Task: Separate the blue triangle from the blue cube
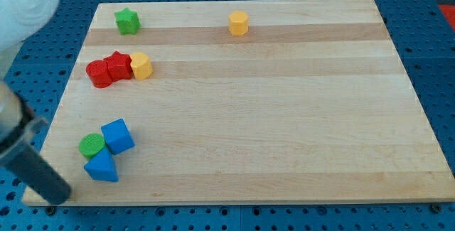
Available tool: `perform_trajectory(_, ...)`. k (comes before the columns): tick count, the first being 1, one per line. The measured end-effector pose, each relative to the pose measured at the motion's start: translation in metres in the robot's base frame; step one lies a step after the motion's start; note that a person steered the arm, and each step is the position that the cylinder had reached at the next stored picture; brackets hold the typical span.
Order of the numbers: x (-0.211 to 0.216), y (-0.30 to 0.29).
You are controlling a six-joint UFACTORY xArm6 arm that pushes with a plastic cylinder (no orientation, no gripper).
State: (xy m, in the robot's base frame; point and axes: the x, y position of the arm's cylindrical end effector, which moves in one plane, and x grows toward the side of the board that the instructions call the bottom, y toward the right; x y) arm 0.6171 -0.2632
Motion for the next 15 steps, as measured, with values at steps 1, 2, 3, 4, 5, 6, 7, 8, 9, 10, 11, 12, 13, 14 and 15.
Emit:
perform_trajectory(1, -0.008, -0.003)
perform_trajectory(2, -0.017, 0.083)
perform_trajectory(3, -0.03, 0.142)
perform_trajectory(4, -0.052, 0.138)
perform_trajectory(5, 0.002, 0.129)
perform_trajectory(6, -0.016, 0.072)
perform_trajectory(7, -0.066, 0.038)
perform_trajectory(8, -0.069, 0.093)
perform_trajectory(9, -0.069, 0.103)
perform_trajectory(10, -0.069, 0.086)
perform_trajectory(11, -0.056, 0.03)
perform_trajectory(12, -0.032, 0.056)
perform_trajectory(13, -0.032, 0.086)
perform_trajectory(14, -0.032, 0.132)
perform_trajectory(15, -0.048, 0.175)
